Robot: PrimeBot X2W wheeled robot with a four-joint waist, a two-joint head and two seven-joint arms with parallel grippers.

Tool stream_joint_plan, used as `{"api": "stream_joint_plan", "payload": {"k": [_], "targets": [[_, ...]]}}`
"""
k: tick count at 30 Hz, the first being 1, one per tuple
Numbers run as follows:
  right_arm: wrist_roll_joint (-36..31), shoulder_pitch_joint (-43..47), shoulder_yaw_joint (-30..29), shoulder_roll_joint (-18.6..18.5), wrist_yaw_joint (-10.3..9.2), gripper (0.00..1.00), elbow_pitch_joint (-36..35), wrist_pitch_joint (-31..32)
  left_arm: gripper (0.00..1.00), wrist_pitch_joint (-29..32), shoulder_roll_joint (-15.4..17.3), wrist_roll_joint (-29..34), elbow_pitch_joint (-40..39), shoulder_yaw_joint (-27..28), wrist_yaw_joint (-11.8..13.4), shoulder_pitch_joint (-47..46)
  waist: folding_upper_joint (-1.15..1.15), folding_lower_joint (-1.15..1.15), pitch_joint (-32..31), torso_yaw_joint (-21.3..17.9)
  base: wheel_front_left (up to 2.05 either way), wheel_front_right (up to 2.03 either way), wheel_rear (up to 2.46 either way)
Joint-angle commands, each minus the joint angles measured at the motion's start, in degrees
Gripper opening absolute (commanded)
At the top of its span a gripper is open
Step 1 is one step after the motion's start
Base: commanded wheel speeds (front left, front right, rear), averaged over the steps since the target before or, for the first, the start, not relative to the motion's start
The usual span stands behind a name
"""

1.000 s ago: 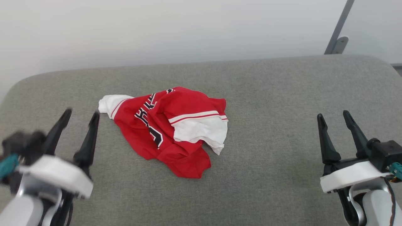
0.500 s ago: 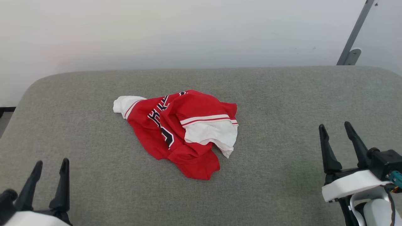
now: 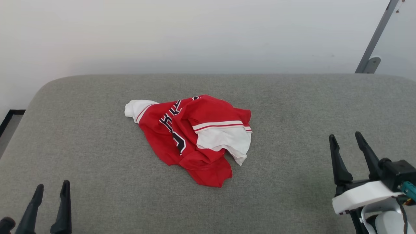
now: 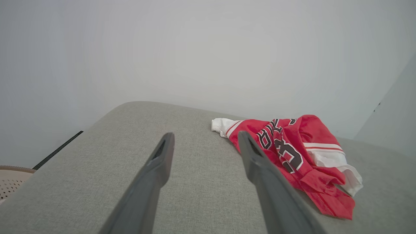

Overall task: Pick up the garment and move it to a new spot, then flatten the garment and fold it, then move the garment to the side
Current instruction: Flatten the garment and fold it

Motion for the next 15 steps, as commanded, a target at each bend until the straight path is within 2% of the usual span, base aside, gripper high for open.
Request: {"api": "stream_joint_plan", "payload": {"k": [1, 8, 15], "targets": [[-0.28, 0.88, -0.12, 0.39, 0.0, 1.0, 0.03, -0.22, 1.0, -0.36, -0.92, 1.0, 0.5, 0.63, -0.97, 0.67, 0.0, 0.0, -0.22, 0.11, 0.0, 0.0, 0.0], [-0.44, 1.5, -0.29, 0.73, 0.0, 1.0, 0.51, -0.37, 1.0, -0.37, -5.48, 3.84, 1.82, 3.05, -4.71, 0.83, 0.0, 0.0, -1.19, 0.23, 0.0, 0.0, 0.0], [-0.23, 2.03, -0.58, 0.9, 0.0, 1.0, 0.75, -0.46, 1.0, -0.38, -9.07, 6.38, 2.89, 4.64, -6.58, 1.31, 0.0, 0.0, -1.75, 0.24, 0.0, 0.0, 0.0]]}}
